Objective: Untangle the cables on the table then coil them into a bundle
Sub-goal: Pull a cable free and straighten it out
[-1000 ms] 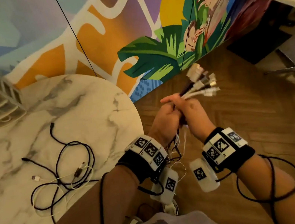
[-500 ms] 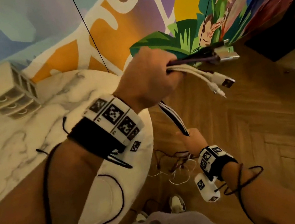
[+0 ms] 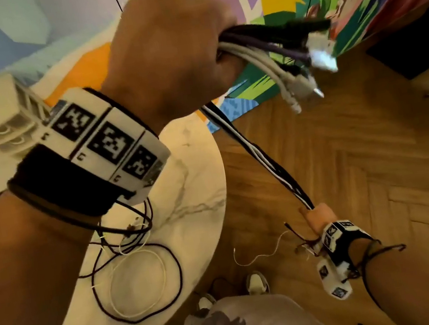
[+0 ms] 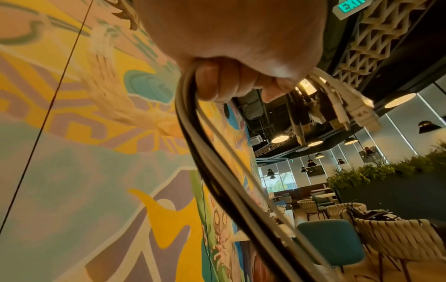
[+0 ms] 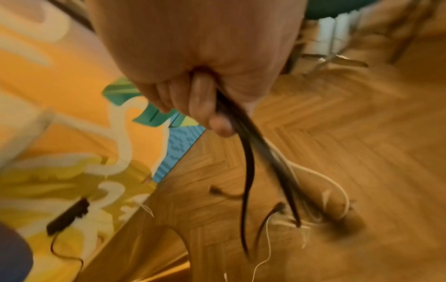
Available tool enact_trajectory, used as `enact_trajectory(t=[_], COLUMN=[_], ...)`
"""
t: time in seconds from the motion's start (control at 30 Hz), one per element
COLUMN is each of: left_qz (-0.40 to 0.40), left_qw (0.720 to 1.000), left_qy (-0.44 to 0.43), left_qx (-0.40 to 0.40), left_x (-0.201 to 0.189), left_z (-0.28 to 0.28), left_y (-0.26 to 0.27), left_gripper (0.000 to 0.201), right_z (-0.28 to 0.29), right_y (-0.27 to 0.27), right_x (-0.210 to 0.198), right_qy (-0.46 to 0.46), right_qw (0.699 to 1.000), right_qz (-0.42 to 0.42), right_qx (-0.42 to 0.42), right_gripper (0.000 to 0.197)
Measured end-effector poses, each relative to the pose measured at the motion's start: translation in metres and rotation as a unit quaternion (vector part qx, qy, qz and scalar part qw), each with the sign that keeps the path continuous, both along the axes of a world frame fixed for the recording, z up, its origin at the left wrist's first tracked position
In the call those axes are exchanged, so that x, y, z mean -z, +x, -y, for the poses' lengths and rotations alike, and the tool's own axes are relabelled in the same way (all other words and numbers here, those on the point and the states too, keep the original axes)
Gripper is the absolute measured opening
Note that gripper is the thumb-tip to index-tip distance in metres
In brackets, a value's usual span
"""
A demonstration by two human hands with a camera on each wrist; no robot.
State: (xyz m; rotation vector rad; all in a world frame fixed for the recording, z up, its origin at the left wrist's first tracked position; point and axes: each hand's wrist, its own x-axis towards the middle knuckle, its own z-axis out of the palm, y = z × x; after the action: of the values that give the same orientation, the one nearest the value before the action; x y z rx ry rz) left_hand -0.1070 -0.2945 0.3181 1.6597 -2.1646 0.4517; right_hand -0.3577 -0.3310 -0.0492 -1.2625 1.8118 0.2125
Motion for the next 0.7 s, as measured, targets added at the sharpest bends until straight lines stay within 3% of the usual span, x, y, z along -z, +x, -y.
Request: enact_trajectory(t=[0.13,0.3,0.5,0.6,0.7], left_qz=[0.033,0.037,0.039,0.015,0.015], left_qw=[0.999,0.999,0.998,0.997,0.996], left_qy=[0.010,0.020,0.017,0.007,0.003], left_qx=[-0.009,-0.031,-0.054,-0.079,-0.084], left_x=[-0.003,-0.005,-0.006,-0.007,-0.007], left_z=[0.001,0.000,-0.004,-0.010,-0.010], left_y=[-0.005,-0.005,0.004,0.015,0.010], left_gripper=[0.053,0.050,0.050,0.048,0.046], right_z=[0.000,-0.011,0.009,0.011,0.011], right_y=[-0.003,0.000,-0.022,-0.045,-0.053], right_x=[0.003,0.008,0.032,0.030,0.021], right_qy=[-0.007,0.072,0.055,0.040,0.033], right_qw=[0.999,0.983,0.987,0.989,0.992], right_qz=[-0.042,-0.124,-0.101,-0.103,-0.108], right_qx=[-0.019,-0.111,-0.108,-0.100,-0.061], right_gripper=[0.027,0.035,0.033,0.025,0.030])
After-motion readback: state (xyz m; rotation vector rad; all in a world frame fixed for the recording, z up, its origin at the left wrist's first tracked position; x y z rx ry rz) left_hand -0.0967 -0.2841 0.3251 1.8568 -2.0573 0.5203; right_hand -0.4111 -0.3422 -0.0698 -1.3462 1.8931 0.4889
